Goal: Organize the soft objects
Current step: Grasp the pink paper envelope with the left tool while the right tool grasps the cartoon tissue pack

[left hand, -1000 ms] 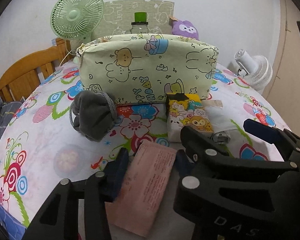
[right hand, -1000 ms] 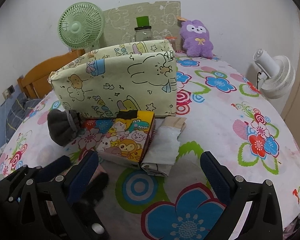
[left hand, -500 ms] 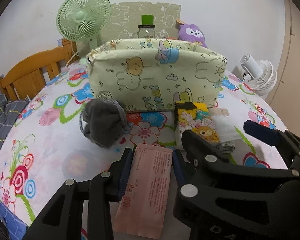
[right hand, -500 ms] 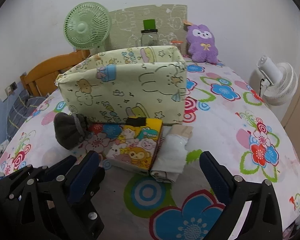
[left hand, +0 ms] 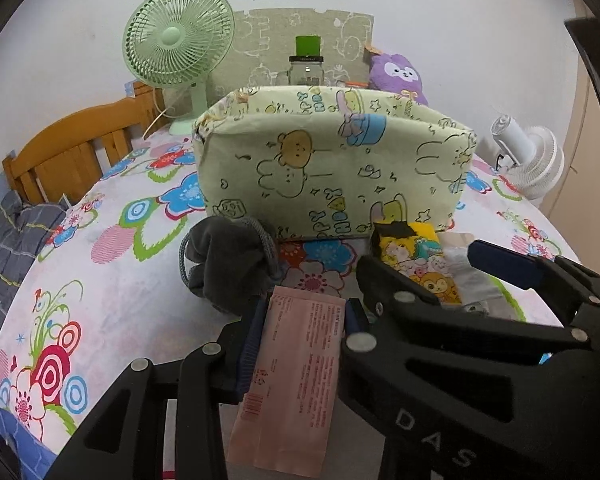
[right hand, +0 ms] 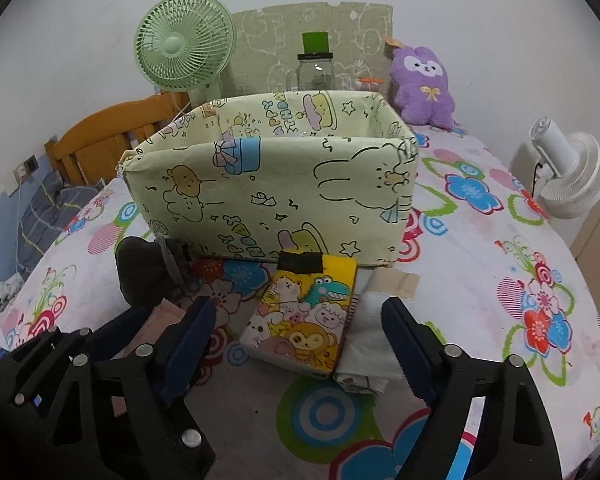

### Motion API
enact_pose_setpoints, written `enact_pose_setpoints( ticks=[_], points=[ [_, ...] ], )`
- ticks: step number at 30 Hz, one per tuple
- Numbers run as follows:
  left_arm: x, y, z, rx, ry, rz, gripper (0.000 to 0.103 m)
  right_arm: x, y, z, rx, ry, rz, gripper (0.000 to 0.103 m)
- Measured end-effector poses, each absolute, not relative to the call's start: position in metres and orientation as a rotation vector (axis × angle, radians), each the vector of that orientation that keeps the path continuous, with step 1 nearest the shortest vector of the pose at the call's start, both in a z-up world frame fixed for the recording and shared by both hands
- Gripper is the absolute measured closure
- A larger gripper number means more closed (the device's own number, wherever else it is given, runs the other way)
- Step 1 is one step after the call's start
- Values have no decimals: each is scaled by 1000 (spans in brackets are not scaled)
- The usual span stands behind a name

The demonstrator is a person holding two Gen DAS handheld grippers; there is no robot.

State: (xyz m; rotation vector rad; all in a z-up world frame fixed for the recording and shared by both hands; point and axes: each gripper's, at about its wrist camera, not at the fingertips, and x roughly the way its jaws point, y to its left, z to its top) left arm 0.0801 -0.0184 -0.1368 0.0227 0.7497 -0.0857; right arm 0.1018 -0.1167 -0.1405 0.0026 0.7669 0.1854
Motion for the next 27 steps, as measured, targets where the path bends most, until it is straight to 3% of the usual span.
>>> enact_pose_setpoints(
  ticks=[9, 13, 27],
  points=[
    [85, -13, -148, -3, 791, -72, 62, 112, -111, -156, -4, 833, 199, 29],
    [85, -13, -149, -2, 790, -68, 62, 113, -111, -158, 0, 838, 203, 42],
    [79, -17, -137, 3, 770, -66, 62, 101, -113, -146, 7, 791, 211, 48]
  ],
)
